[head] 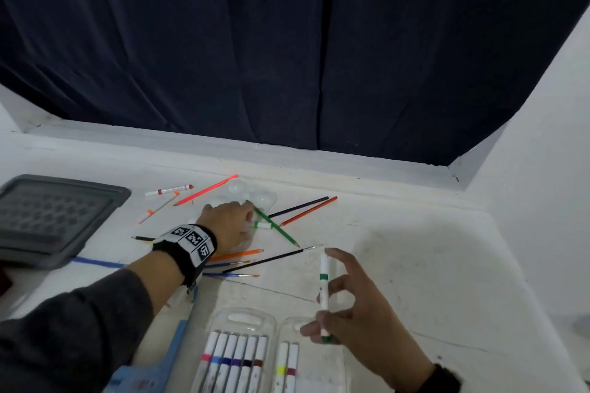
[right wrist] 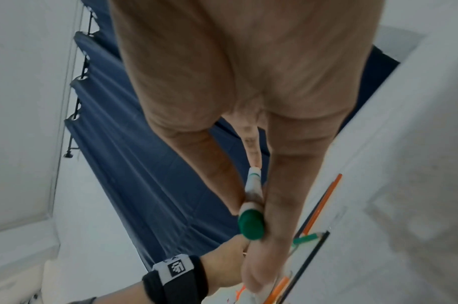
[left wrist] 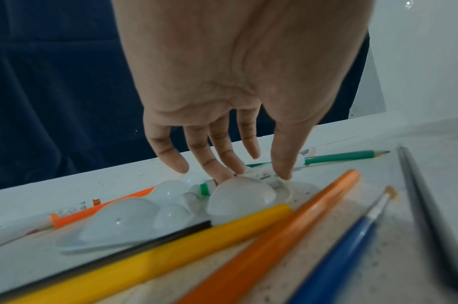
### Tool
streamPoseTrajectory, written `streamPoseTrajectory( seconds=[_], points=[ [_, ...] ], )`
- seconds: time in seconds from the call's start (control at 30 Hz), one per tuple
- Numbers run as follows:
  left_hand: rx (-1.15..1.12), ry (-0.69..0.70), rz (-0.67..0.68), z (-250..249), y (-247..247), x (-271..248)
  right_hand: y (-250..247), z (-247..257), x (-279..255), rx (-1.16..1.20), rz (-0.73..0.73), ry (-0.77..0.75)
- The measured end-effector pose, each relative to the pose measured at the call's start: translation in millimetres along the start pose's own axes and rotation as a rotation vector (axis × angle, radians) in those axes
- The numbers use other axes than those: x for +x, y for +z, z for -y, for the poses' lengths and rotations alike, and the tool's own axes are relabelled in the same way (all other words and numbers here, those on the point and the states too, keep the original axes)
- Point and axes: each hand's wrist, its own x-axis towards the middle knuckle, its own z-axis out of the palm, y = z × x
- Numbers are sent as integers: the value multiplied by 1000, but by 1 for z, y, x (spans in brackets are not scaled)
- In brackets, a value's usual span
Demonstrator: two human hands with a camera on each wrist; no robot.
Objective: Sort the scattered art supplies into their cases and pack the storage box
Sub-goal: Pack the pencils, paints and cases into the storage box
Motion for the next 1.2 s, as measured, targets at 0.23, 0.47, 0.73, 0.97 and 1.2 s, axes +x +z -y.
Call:
streamPoseTrajectory(
  seconds=[0.23,0.47,0.73,0.97,1.2],
  points=[
    [52,-8,-21,-8,-7,-1,19,-19,-20,84,-80,-66],
    [-319,68,-258,-27,-34,-28,18,-29,-32,-32,-160,-148],
    [-1060,241,-17,-82,-27,-171,17,-42,-33,-114,-140,-72],
    [-907,234,188,-103,21,-205,19,-65,-40,-251,-46,-3],
    [-613,254,204,-109,35,-195,22,-66,-38,-279,-43,39]
  ],
)
